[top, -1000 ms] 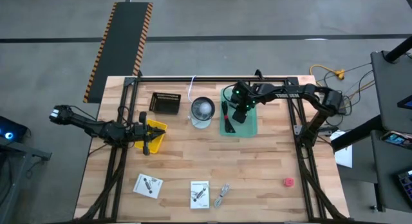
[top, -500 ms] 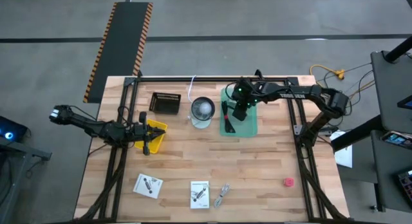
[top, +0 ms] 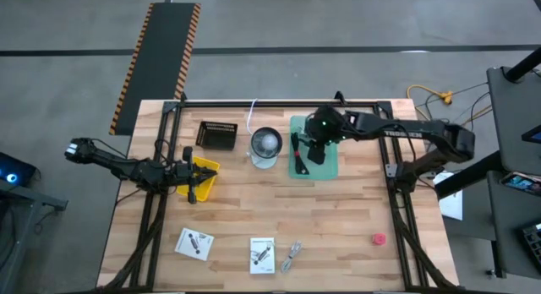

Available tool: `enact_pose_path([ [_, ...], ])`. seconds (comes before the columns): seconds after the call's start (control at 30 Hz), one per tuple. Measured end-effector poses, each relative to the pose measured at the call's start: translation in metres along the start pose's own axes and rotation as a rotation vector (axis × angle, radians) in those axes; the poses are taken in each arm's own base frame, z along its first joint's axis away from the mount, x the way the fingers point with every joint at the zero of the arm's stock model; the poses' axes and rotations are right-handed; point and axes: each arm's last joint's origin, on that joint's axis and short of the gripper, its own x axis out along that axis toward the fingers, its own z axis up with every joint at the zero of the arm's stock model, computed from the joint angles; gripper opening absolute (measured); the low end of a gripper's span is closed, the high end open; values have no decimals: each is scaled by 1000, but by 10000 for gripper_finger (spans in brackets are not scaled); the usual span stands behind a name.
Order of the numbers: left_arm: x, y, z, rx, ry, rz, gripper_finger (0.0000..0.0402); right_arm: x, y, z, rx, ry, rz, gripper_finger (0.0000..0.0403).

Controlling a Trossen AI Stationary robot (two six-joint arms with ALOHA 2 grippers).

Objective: Pick and place items into bin
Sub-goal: Put the white charger cable into the green bin

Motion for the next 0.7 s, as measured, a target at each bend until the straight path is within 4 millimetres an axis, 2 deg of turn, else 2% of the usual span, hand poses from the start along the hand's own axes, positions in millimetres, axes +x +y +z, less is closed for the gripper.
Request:
enact_pose_path([
  [0.3, 0, 0, 0, 0, 0, 0, 2, -37, 53, 10, -149, -173, 123, 130],
  [0.53, 0, 0, 0, 0, 1, 0, 2, -37, 89, 3, -277, -159, 212, 134],
  [0.7, 0, 0, 0, 0, 0, 0, 2, -29, 114, -4, -404, -125, 264, 170],
])
